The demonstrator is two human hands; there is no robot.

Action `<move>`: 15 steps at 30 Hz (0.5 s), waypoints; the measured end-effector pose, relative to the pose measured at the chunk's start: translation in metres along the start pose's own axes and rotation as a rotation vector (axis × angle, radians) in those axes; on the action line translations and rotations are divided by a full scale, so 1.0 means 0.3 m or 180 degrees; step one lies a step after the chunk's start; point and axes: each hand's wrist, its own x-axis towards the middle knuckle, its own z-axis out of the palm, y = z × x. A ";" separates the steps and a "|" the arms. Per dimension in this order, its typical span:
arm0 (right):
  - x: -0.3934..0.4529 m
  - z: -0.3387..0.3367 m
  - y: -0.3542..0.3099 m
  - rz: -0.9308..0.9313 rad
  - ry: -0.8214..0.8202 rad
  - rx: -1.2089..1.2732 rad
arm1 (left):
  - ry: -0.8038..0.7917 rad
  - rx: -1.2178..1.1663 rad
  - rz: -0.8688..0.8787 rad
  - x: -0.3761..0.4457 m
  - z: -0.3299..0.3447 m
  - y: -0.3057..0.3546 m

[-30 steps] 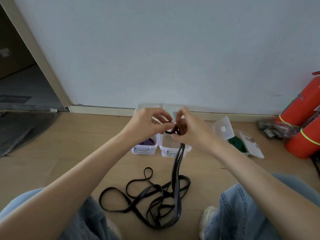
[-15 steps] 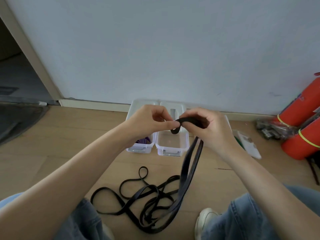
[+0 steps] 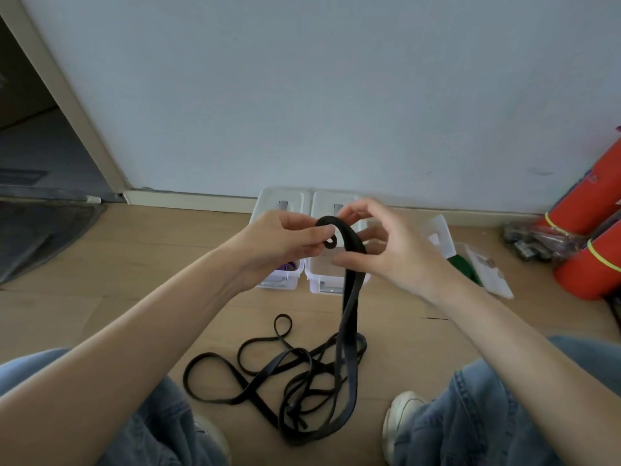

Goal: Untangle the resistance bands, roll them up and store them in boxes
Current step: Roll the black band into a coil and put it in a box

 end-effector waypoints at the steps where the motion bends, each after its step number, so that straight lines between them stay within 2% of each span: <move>1: 0.001 0.011 0.001 -0.0072 0.0171 -0.0078 | -0.0001 -0.0108 -0.0009 0.004 0.004 -0.006; 4: 0.014 0.010 -0.003 -0.0291 0.0514 -0.0278 | -0.0239 -0.0211 -0.0029 0.013 -0.003 -0.019; 6: 0.018 -0.005 0.001 -0.0530 0.0289 -0.0523 | -0.0545 -0.0120 -0.0117 0.011 -0.025 -0.011; 9: 0.007 0.002 0.018 -0.0975 -0.0295 -0.1180 | -0.0797 0.1091 -0.0076 0.000 -0.051 -0.002; 11: 0.000 0.014 0.022 -0.1068 -0.0512 -0.1366 | -0.0913 0.1417 -0.0017 -0.010 -0.044 -0.002; 13: -0.002 0.015 0.023 -0.1051 -0.0563 -0.1425 | -0.0837 0.1364 0.0014 -0.012 -0.032 -0.004; 15: 0.002 0.013 0.020 -0.0926 -0.0400 -0.1271 | -0.0622 0.1245 0.0105 -0.010 -0.027 -0.001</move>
